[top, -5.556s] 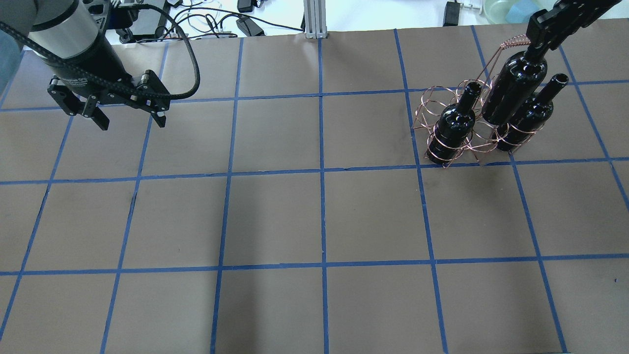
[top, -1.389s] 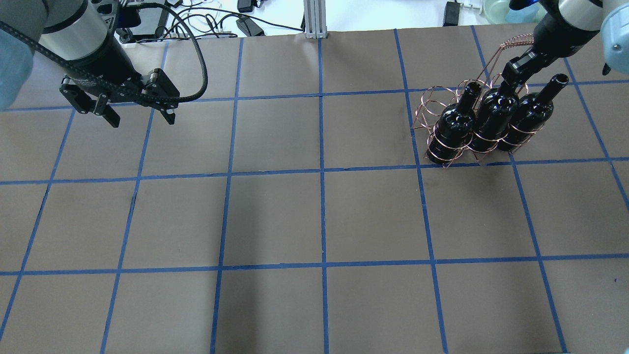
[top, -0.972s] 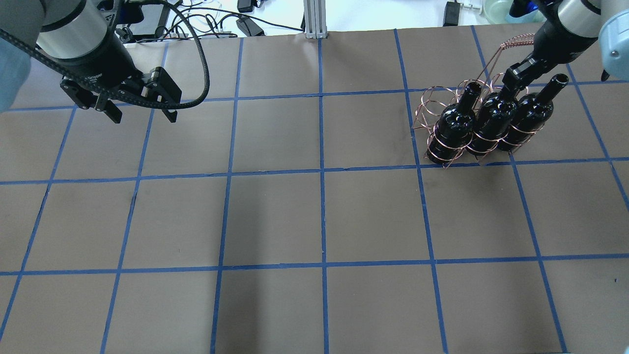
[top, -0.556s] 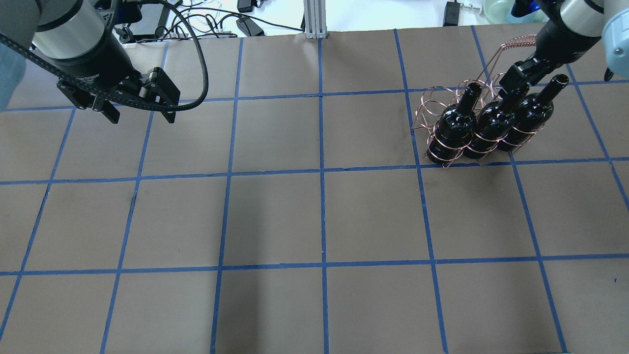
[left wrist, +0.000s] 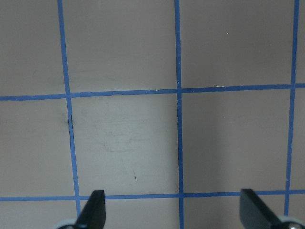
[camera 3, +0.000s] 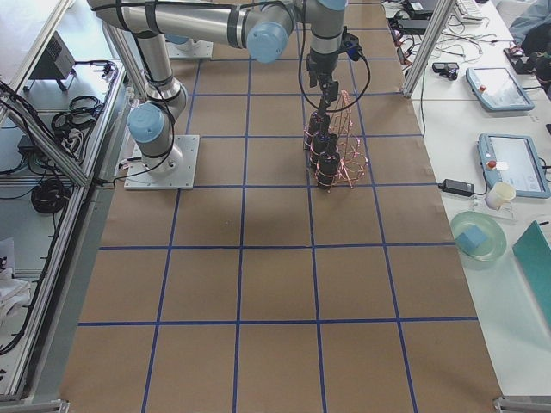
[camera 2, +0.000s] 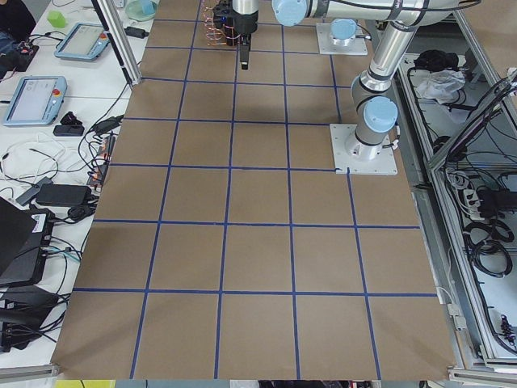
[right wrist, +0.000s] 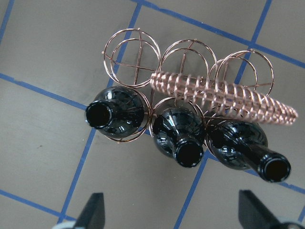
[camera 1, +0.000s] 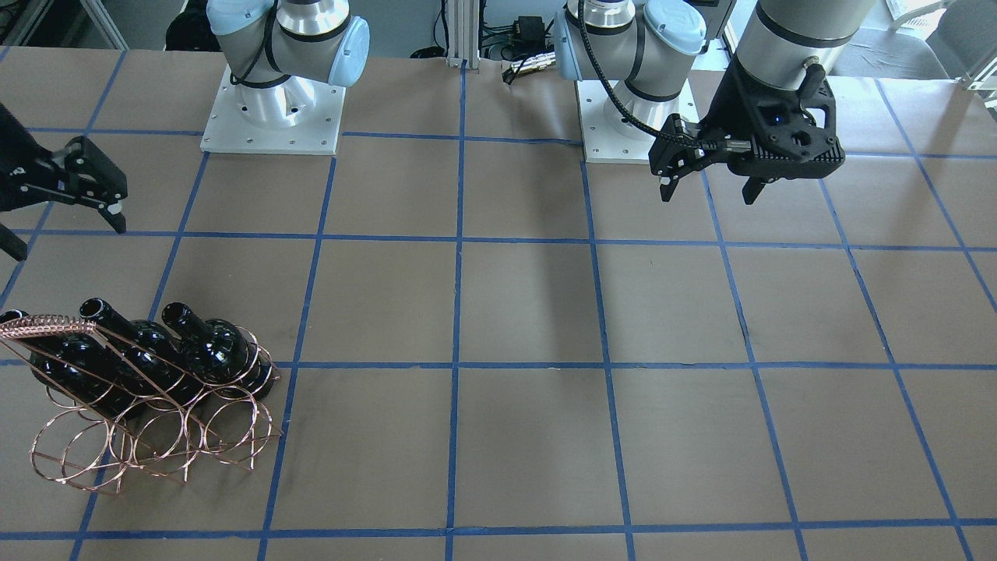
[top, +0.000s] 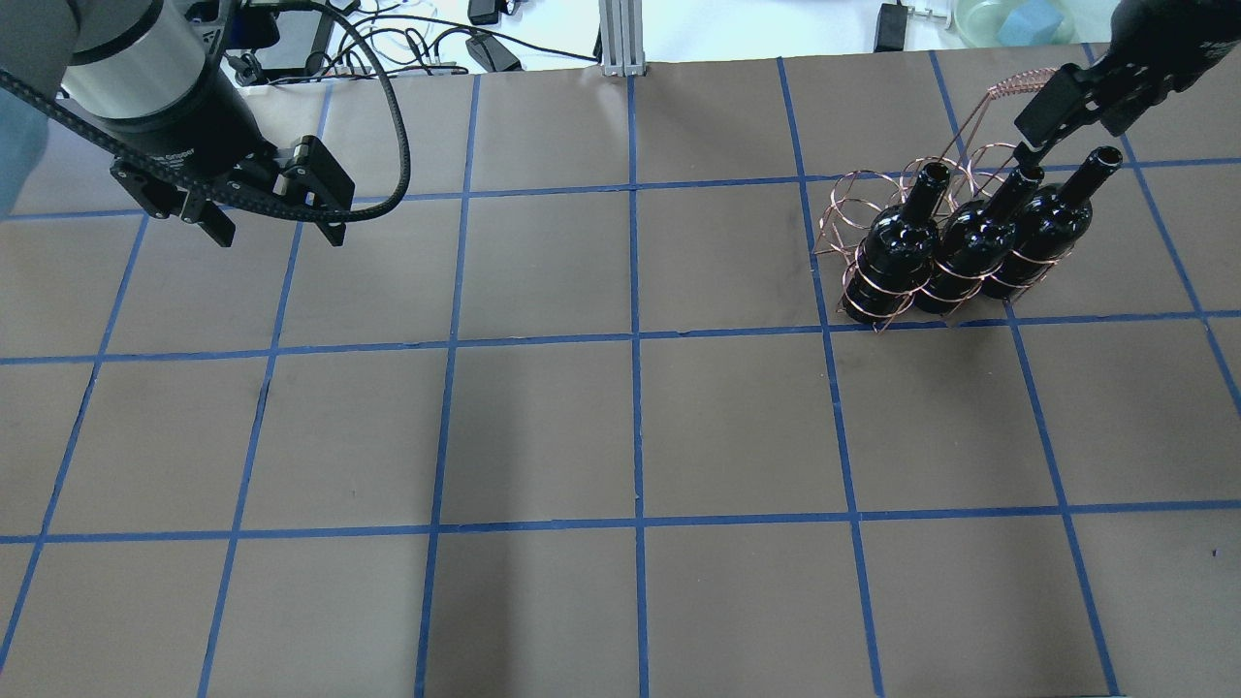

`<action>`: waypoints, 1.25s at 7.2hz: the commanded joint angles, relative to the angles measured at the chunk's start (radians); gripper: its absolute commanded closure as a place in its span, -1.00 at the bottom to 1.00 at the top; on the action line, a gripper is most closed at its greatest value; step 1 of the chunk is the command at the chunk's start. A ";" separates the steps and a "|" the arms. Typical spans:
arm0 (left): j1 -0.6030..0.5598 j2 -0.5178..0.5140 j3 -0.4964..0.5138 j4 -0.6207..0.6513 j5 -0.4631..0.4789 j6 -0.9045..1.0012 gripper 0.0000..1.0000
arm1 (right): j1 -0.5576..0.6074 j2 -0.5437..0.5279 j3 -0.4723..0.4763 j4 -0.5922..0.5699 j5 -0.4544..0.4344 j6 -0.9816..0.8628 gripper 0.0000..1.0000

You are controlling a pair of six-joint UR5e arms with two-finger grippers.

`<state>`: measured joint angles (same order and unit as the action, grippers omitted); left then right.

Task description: Place wine into wine basket

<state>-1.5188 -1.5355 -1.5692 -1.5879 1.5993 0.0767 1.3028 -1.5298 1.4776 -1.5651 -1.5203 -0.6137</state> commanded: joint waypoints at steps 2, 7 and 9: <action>0.000 0.000 0.000 -0.001 -0.004 0.000 -1.00 | 0.131 -0.128 0.004 0.105 -0.020 0.248 -1.00; 0.000 0.006 -0.002 -0.012 -0.002 0.000 -1.00 | 0.407 -0.190 0.036 0.157 -0.069 0.622 -1.00; 0.000 0.006 -0.002 -0.015 -0.001 -0.002 -1.00 | 0.389 -0.168 0.046 0.136 -0.060 0.536 -1.00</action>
<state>-1.5189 -1.5301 -1.5708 -1.6004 1.5975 0.0763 1.6986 -1.7112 1.5211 -1.4189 -1.5856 -0.0356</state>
